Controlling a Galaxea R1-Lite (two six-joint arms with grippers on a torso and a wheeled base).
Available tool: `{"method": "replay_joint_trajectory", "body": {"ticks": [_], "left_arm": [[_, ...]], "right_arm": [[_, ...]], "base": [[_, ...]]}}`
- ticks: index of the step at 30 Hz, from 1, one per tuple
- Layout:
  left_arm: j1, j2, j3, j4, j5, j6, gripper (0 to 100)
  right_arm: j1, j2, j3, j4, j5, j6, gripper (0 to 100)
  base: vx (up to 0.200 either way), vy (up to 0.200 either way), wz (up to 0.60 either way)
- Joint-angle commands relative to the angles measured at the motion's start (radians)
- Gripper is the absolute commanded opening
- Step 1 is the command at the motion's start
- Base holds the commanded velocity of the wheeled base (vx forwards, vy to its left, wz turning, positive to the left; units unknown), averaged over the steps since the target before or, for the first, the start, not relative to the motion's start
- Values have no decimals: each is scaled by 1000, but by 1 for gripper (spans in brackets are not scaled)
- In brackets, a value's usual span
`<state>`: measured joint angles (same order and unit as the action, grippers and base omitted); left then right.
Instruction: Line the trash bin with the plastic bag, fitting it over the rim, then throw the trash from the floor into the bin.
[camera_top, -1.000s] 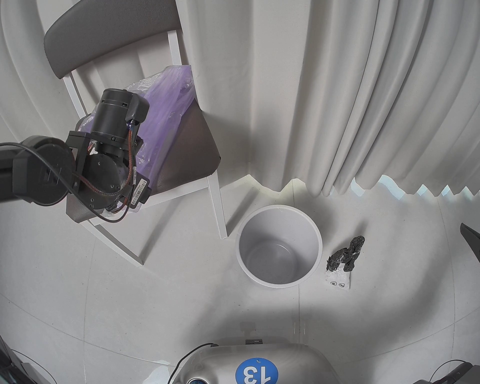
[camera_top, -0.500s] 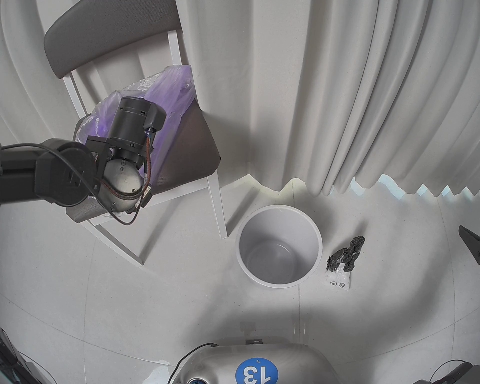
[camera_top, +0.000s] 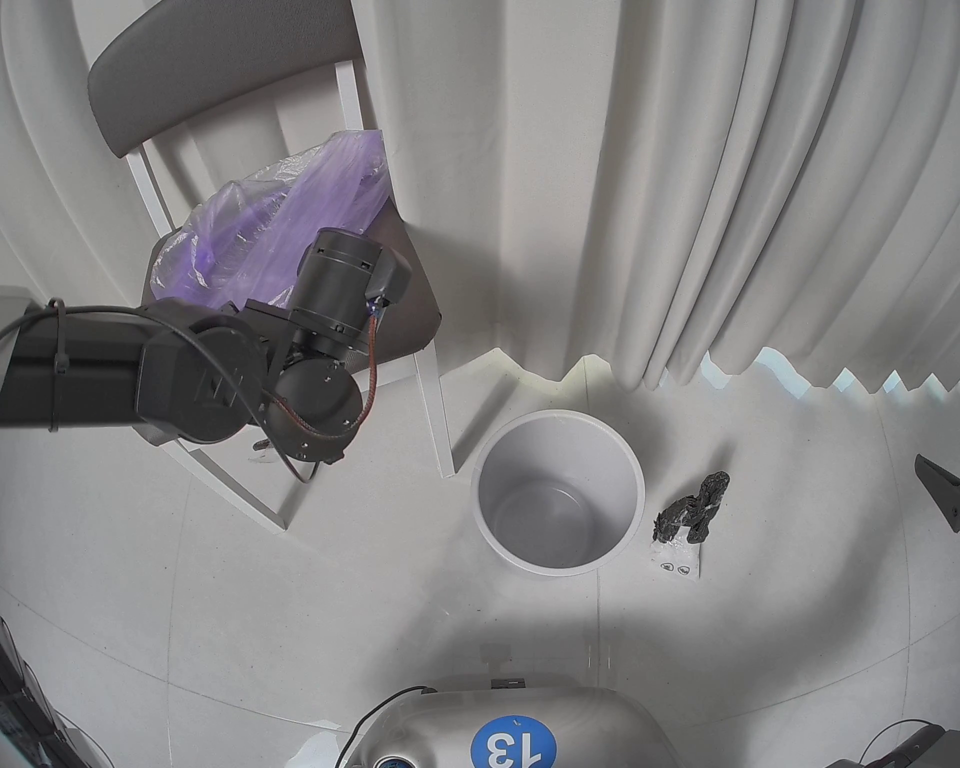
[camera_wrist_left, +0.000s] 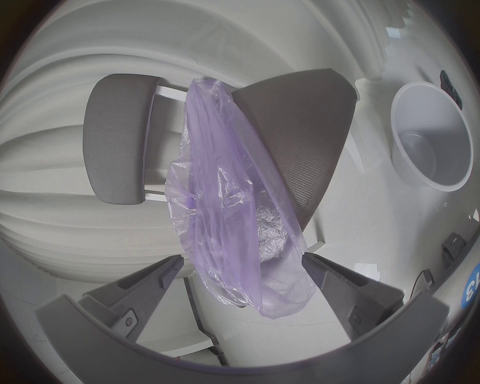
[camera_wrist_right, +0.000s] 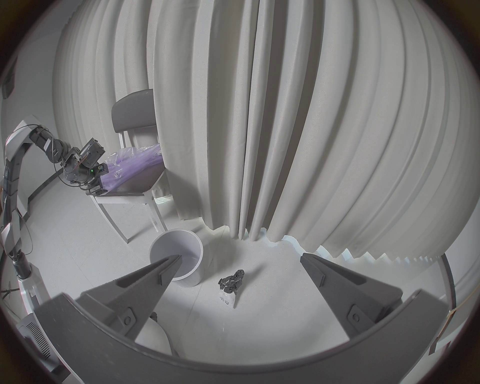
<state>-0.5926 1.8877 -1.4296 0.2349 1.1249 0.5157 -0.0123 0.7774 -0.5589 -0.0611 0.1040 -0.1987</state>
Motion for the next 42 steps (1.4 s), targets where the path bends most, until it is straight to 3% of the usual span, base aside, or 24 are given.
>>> {"method": "replay_joint_trajectory", "body": {"ticks": [1,14,38,39,42], "left_arm": [[19,-4,-3,0,1,-6,100],[97,-96,51,-2,-10,-10,100],[82,-44,37,-65,-22,-2,100],[80,-44,37,-65,-23,-2,0],[80,-42,35,-66,-27,0,0]], "right_arm": [[0,5,-1,-2,0,-1,100],[0,11,13,-2,0,-14,100],[0,17,14,-2,5,-27,100],[0,17,16,-2,5,-28,100],[0,16,19,-2,5,-28,100]], "base": [[0,0,0],[0,0,0],[0,0,0],[0,0,0],[0,0,0]]}}
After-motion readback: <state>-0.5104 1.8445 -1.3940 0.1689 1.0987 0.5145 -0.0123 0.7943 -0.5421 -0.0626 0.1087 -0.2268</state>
